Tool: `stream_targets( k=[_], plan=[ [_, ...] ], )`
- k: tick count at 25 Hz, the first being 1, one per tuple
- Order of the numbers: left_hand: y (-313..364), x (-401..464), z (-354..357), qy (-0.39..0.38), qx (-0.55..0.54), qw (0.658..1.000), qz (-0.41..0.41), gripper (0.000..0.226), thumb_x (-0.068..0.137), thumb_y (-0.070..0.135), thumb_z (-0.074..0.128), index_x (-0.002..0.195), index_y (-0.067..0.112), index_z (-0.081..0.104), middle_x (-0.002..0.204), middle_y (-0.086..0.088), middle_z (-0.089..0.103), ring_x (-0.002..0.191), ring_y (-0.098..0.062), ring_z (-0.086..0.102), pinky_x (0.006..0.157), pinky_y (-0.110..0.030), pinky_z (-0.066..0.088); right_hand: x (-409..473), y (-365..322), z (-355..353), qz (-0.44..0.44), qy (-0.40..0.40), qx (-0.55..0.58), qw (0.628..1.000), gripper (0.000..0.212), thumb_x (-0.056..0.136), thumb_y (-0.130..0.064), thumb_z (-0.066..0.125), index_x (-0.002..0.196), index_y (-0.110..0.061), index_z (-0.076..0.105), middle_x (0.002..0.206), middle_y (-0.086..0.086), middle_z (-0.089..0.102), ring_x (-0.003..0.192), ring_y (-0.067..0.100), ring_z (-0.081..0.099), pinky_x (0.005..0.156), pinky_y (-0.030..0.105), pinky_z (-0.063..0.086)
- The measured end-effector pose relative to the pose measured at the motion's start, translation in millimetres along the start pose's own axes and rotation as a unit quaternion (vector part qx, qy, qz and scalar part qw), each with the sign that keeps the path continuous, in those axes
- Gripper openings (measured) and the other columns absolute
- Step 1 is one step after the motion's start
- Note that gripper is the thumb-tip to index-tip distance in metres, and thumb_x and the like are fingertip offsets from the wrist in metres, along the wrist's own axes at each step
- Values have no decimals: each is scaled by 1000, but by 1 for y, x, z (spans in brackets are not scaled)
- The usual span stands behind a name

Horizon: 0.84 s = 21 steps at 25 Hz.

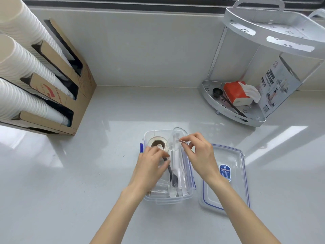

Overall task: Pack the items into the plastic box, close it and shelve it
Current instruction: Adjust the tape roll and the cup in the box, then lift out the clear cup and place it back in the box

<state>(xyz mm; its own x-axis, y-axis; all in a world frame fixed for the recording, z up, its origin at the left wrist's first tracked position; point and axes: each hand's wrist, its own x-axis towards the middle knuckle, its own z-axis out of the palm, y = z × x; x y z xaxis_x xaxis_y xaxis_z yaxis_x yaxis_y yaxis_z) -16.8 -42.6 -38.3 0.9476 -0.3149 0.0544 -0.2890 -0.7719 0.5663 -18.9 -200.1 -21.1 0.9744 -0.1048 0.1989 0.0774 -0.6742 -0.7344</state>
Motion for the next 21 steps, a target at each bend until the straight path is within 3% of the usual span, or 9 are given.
stream_targets(
  k=[4,13,17,21],
  plan=[
    [4,-16,17,-145,36,988,35,58,81,47,54,134,27,39,138,13,44,125,-10,31,103,-27,24,-13,4,-5,23,19,24,999,11,86,-11,59,90,-13,69,80,-21,47,72,-14,52,63,-1,37],
    [9,-24,21,-202,51,977,38,74,79,51,54,141,24,23,146,7,35,131,-12,27,106,-29,25,-33,9,-1,55,33,77,995,11,85,-10,59,88,-13,69,80,-19,50,75,-15,55,62,-1,39],
    [11,-25,19,-154,-21,988,5,72,78,47,59,138,19,31,140,3,42,128,-12,34,108,-27,30,-38,8,-6,65,47,93,992,15,86,-10,58,85,-23,65,82,-11,56,74,-14,56,63,1,41],
    [9,-22,11,-53,-140,985,-82,64,76,40,65,129,15,39,125,0,50,113,-15,46,96,-26,39,-37,-3,-18,45,79,125,988,24,87,-11,57,82,-34,58,82,-15,57,79,-2,59,64,2,43]
  ],
)
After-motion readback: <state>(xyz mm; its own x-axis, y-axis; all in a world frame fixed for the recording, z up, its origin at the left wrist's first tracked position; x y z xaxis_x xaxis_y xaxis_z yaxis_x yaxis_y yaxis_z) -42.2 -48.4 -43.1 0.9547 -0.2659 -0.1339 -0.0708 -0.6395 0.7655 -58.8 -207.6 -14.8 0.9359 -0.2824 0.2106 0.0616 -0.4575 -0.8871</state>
